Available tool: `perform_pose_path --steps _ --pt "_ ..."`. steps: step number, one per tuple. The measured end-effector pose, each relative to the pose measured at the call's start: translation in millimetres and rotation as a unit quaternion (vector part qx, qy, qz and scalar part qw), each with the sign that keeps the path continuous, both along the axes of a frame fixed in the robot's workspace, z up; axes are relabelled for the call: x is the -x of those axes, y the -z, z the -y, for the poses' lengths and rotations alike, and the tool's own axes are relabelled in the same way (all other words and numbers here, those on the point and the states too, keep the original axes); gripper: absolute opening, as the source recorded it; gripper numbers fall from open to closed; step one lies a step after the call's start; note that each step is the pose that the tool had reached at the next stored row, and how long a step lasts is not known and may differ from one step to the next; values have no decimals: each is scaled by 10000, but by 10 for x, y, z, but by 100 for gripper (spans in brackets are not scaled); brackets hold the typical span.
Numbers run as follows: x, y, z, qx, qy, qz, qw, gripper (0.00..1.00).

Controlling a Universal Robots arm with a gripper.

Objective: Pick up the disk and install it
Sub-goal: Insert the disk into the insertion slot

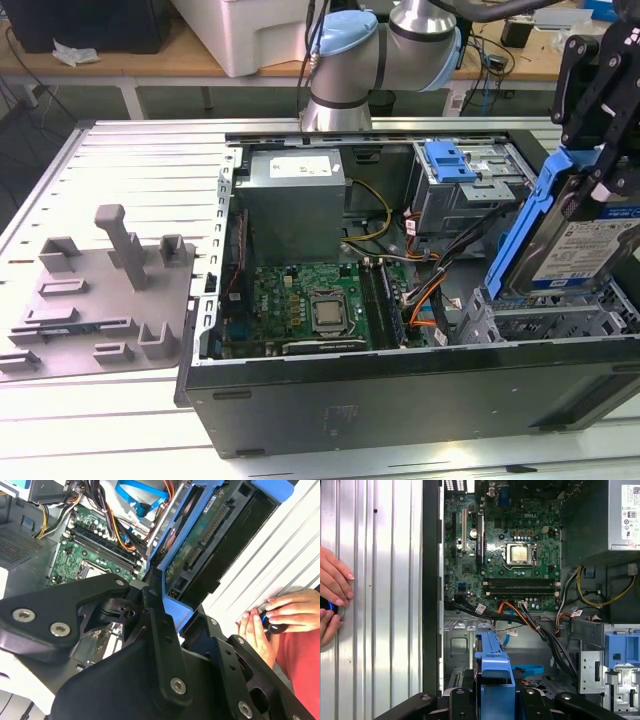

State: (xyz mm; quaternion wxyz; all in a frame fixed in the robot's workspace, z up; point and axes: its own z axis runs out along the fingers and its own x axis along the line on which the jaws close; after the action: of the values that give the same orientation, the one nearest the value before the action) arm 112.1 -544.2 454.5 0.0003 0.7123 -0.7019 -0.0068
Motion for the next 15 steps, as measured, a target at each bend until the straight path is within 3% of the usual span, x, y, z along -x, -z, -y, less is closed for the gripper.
perform_pose_path --steps 2,15 --pt "0 6 1 -19 0 0 10000 37" --pt "-14 34 15 -20 2 -3 10000 37"
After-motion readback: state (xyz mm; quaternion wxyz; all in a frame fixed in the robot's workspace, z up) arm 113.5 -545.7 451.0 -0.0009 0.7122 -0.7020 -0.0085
